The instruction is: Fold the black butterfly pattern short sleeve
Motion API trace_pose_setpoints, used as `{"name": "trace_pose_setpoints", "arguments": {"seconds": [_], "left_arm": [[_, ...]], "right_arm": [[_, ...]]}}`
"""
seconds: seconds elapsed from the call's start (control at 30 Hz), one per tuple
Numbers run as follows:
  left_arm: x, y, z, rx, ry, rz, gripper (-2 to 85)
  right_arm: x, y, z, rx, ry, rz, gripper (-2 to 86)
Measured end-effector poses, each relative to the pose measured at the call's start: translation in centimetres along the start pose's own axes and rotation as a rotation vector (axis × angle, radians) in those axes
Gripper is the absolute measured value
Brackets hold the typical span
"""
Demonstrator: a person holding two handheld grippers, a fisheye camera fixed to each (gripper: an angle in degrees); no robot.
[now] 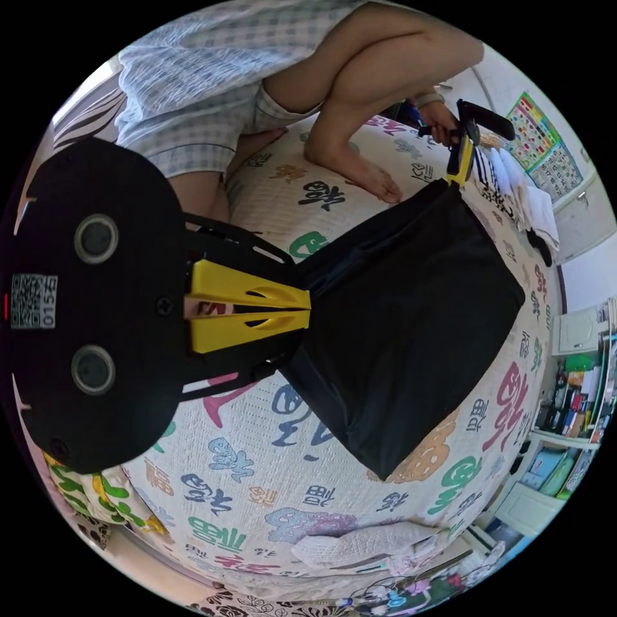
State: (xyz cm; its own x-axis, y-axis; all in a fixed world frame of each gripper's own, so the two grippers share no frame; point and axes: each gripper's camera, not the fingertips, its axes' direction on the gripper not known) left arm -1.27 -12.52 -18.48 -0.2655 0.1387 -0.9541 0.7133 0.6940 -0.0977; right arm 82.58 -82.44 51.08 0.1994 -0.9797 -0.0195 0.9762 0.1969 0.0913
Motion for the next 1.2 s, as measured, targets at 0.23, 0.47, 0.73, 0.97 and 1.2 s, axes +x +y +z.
{"name": "trace_pose_setpoints", "arguments": {"seconds": [0.23,0.47,0.73,0.97,1.2], "left_arm": [[-1.6,3.6,2.2,-0.107,0.006,-0.047,4.0],[-2.8,4.8,1.8,0.000,0.023,-0.103,7.2],[-3.2,6.6,2.1,0.026,0.060,-0.101,1.4],[-3.4,8.2,3.1,-0.086,0.018,-0.100,4.8],[-9.5,4.3,-3.6,0.103,-0.068,-0.127,6.6]], "right_arm": [[-2.8,-0.8,2.4,-0.100,0.004,0.026,6.4],[-8.9,-4.7,6.2,-0.109,0.101,-0.198,7.2],[-9.0,-4.5,7.2,-0.109,0.073,-0.172,0.5],[-8.4,-3.6,9.2,-0.212,0.054,-0.128,4.5],[4.6,-1.4,3.8,0.213,-0.138,0.436,7.9]]}}
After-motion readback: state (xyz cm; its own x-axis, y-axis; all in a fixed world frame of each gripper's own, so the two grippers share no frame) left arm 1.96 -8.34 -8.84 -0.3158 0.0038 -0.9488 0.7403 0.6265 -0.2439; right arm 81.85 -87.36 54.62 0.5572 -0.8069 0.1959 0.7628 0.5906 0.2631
